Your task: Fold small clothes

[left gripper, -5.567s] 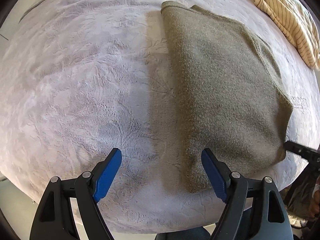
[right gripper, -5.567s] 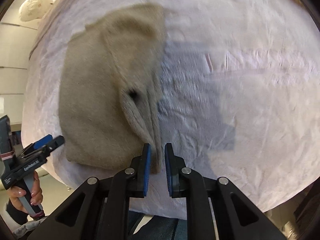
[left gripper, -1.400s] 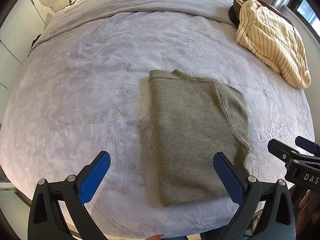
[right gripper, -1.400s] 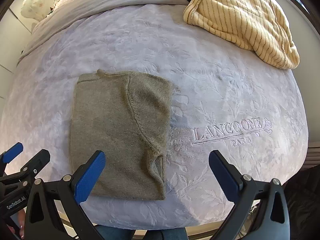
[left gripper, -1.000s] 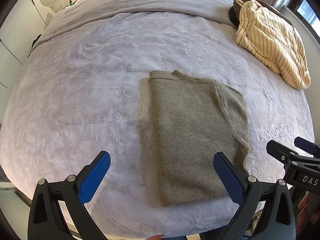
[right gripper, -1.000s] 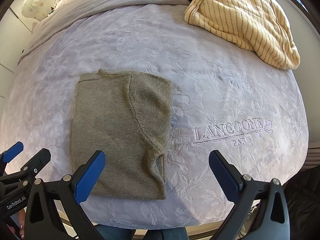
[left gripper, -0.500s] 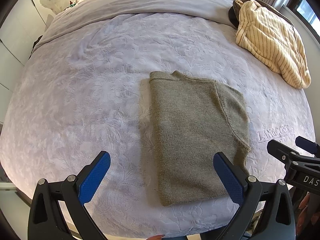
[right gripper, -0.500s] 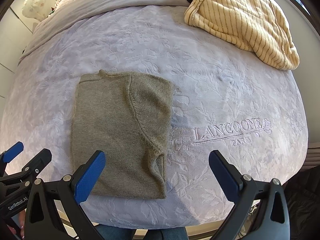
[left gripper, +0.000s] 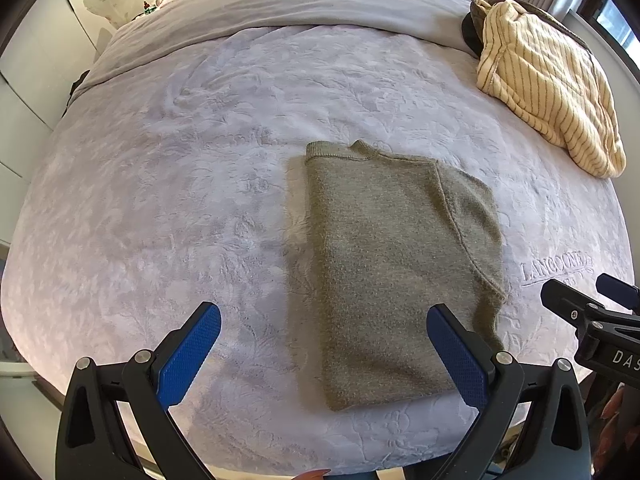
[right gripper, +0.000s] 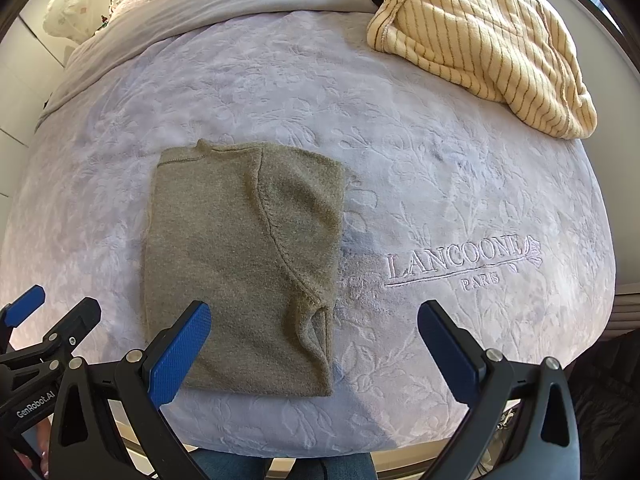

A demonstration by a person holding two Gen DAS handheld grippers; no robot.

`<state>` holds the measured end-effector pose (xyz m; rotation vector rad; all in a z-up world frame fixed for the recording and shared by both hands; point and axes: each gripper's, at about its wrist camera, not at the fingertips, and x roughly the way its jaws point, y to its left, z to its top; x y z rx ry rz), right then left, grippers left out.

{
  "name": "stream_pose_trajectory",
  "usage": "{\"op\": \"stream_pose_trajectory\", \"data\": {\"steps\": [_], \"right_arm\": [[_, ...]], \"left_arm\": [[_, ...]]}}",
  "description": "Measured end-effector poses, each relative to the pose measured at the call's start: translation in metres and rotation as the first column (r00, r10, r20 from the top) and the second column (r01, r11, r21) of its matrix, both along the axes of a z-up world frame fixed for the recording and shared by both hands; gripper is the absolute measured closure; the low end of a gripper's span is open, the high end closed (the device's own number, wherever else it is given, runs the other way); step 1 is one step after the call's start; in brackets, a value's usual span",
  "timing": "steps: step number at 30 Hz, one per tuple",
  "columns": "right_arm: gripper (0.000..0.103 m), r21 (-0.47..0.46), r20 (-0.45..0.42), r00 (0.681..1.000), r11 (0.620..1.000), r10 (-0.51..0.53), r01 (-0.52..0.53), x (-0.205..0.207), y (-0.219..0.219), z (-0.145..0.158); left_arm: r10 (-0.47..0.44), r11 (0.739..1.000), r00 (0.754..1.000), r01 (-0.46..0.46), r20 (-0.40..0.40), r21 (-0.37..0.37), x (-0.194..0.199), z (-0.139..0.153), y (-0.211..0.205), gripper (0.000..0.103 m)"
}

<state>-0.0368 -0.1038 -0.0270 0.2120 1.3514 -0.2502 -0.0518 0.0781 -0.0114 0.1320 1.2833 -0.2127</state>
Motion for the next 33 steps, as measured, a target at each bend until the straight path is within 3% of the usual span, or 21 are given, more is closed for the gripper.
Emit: {"op": "stream_pose_trajectory", "data": {"steps": [33], "right_arm": [[0.000,0.003,0.001,1.000,1.000,-0.009,0.009,-0.0085,0.0072,0.0006]], "left_arm": [[0.001,1.000,1.000,-0.001,0.015,0.020,-0.0049,0.0015,0.0037,0.000]]}}
